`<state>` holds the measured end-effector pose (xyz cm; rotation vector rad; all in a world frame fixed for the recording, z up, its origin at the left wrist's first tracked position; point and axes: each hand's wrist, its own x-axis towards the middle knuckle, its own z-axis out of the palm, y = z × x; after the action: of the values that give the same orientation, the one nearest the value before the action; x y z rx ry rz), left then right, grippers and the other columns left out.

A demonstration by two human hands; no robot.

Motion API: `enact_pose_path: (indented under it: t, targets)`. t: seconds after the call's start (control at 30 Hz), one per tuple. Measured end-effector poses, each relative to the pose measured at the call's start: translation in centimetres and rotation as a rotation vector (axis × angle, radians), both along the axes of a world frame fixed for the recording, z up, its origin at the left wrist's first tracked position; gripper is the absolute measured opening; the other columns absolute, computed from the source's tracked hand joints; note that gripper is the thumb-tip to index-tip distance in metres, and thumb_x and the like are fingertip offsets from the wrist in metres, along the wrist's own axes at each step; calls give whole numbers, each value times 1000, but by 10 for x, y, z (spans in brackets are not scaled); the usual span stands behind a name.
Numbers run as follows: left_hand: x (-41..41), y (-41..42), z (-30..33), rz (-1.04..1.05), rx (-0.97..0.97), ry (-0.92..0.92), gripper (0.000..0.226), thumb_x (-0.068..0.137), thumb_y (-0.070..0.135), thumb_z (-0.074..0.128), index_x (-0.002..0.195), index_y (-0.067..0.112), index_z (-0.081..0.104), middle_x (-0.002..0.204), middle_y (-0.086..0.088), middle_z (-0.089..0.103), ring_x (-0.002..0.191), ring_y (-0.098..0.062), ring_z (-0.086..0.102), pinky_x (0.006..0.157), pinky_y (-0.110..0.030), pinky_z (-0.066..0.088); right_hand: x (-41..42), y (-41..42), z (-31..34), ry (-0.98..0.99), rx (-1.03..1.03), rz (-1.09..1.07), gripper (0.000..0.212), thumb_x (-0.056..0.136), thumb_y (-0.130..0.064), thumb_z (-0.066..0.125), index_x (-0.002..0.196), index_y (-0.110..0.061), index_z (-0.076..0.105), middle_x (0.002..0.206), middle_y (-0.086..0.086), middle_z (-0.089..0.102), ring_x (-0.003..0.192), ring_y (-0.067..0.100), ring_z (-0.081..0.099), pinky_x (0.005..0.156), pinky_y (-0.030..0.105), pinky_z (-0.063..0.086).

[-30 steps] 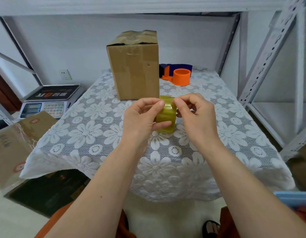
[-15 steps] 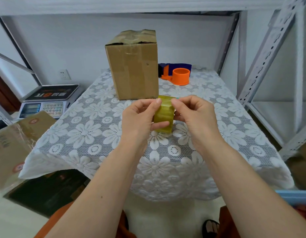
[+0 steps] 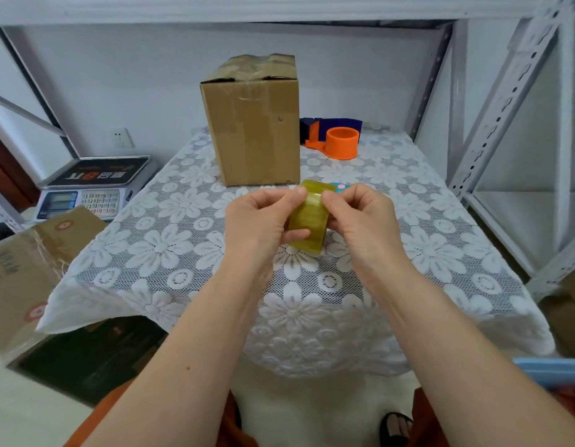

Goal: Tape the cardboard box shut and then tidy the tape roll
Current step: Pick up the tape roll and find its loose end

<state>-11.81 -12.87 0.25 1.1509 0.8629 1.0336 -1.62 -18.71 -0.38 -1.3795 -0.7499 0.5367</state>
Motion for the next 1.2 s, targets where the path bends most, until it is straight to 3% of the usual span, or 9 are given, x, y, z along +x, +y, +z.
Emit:
enact_pose_path:
  t: [0.13, 0.37, 0.53, 0.67, 0.77, 0.87, 1.0, 1.1, 1.2]
  targets:
    - [0, -1, 0, 19, 43, 37, 10, 77, 12, 78, 71, 8, 71, 61, 4, 68, 52, -6, 65, 50, -24, 58, -3, -1, 0, -18, 2, -1, 18, 84, -12, 65, 69, -8, 55, 65, 8, 55, 58, 15, 56, 56, 31, 53]
    - [4, -4, -3, 67, 118, 77, 10, 74, 8, 78, 69, 9, 69, 68, 3, 71, 54, -5, 65, 47, -20, 53, -7, -2, 1, -31, 36, -25, 21, 80, -4, 67, 65, -7, 53, 57, 0, 48, 37, -4, 43, 39, 9, 38]
    - [5, -5, -3, 89, 102, 75, 24, 73, 8, 78, 90, 10, 62, 83, -3, 71, 52, -3, 64, 46, -20, 51, -7, 0, -4, -59, 30, -60, 25, 75, -8, 71, 60, -17, 53, 59, -7, 52, 52, -1, 46, 53, 15, 42]
    - [3, -3, 0, 67, -53, 11, 48, 71, 8, 81, 104, 15, 46, 68, 1, 68, 45, -5, 64, 46, -22, 54, -5, -1, -5, -54, 28, -63, 23, 74, -10, 72, 62, -18, 54, 62, -7, 53, 62, 6, 48, 63, 26, 44]
    - [2, -2, 0, 26, -123, -25, 47, 75, 10, 79, 113, 13, 52, 88, -11, 65, 54, -8, 67, 49, -23, 55, -6, -1, -5, -78, 49, -81, 19, 74, -10, 73, 66, -17, 56, 66, -7, 56, 64, 6, 51, 65, 28, 47]
    - [3, -2, -3, 29, -178, -143, 48, 79, 8, 75, 122, 10, 53, 99, -16, 66, 76, -20, 70, 56, -25, 57, -9, -1, -6, -90, 77, -75, 20, 73, -7, 73, 85, -15, 59, 78, -3, 62, 70, 8, 58, 65, 25, 52]
    - [3, 1, -4, 76, -189, -235, 41, 82, 6, 71, 120, 6, 56, 101, -18, 67, 81, -23, 70, 61, -29, 60, -7, -1, -5, 25, 145, -79, 50, 75, -9, 75, 115, -26, 49, 92, 4, 68, 81, 12, 67, 71, 18, 55]
    - [3, 0, -6, -19, -124, -218, 43, 84, 3, 68, 125, -2, 56, 103, -21, 72, 89, -26, 73, 73, -36, 61, -6, -1, -2, 54, 76, -31, 41, 77, -21, 76, 113, -17, 57, 96, 4, 69, 87, 10, 67, 70, 13, 51]
    - [5, -4, -8, -93, -78, -194, 27, 86, 0, 64, 112, -4, 66, 101, -18, 74, 90, -24, 73, 77, -36, 61, -7, 0, -4, 47, 58, -14, 15, 80, -27, 72, 91, -18, 68, 86, -4, 71, 79, 3, 67, 68, 13, 49]
